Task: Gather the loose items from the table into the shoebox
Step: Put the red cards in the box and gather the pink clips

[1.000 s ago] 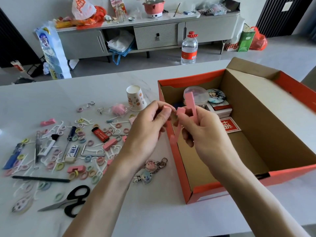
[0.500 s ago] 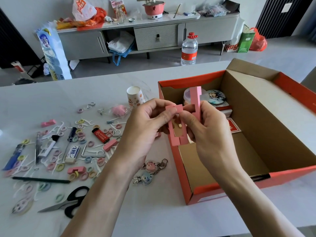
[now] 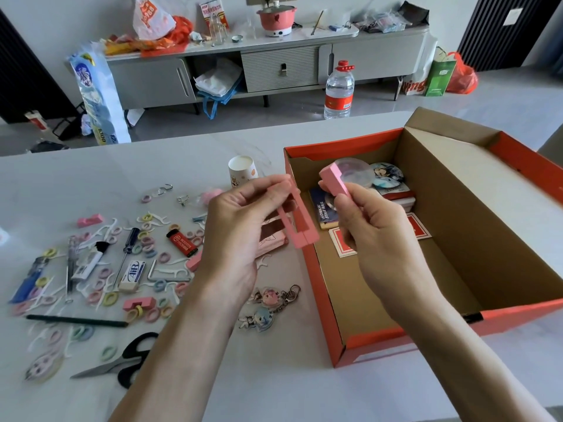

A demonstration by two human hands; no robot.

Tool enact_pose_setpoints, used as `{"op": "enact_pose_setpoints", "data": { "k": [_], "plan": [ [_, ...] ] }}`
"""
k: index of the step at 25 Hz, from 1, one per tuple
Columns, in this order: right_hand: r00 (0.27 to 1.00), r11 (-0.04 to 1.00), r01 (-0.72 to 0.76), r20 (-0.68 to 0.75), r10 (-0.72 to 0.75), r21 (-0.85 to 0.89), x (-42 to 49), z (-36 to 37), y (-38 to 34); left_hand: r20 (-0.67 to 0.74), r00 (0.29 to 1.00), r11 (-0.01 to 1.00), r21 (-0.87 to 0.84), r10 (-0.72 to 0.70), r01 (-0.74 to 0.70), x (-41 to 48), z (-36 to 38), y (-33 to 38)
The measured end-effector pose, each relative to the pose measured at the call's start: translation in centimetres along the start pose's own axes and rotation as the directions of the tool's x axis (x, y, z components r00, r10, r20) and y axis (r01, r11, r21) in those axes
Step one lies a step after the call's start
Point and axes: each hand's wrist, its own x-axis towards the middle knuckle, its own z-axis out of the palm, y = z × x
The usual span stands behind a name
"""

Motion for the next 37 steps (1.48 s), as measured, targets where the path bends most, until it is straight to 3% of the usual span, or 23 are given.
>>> {"op": "enact_pose_setpoints", "data": {
  "k": [3,9,15,18,20,23,25,28,30,37],
  "plan": [
    [0.988,0.977,-0.105,0.131,0.081,0.187,0.1,-0.5,0.0,0.032,0.989,0.983,-0.110,-0.143,0.146,0.4,-0.6,0.0],
    [0.980,0.899,-0.201,0.073,0.187,0.388,0.3,-1.5,0.1,0.061,0.974,0.962,-0.156,-0.219,0.226,0.7,-1.1,-0.4],
    [0.956,0.745,-0.292,0.154,0.251,0.599,0.9,-1.4,0.5,0.063,0.987,0.986,-0.067,-0.148,0.153,0.6,-1.1,-0.2],
    [0.942,0.622,-0.336,0.244,0.231,0.707,1.4,-1.8,0.2,0.110,0.984,0.989,-0.036,-0.139,0.144,0.5,-0.9,0.1],
    [0.939,0.601,-0.343,0.273,0.208,0.722,1.4,-1.7,0.3,0.127,0.982,0.989,-0.023,-0.139,0.143,0.6,-0.8,0.2],
    [0.957,0.646,-0.290,0.225,0.184,0.707,1.3,-1.8,0.4,0.141,0.982,0.991,-0.026,-0.128,0.133,0.5,-0.7,0.3],
    [0.970,0.743,-0.242,0.182,0.162,0.624,1.1,-1.8,0.1,0.125,0.986,0.994,-0.015,-0.107,0.110,0.6,-0.8,0.3],
    [0.987,0.968,-0.146,0.100,0.128,0.205,0.8,-1.1,-0.3,0.102,0.994,0.994,0.100,-0.046,0.036,0.7,-1.3,0.1],
    [0.992,0.991,-0.115,0.069,0.110,0.072,0.4,-0.2,-0.4,0.115,0.993,0.990,0.142,-0.035,0.018,0.5,-1.1,-0.1],
    [0.995,0.978,-0.100,-0.006,0.103,0.185,0.3,1.3,-0.9,0.146,0.989,0.982,0.191,-0.026,-0.003,0.0,-0.5,-0.3]
  ]
}}
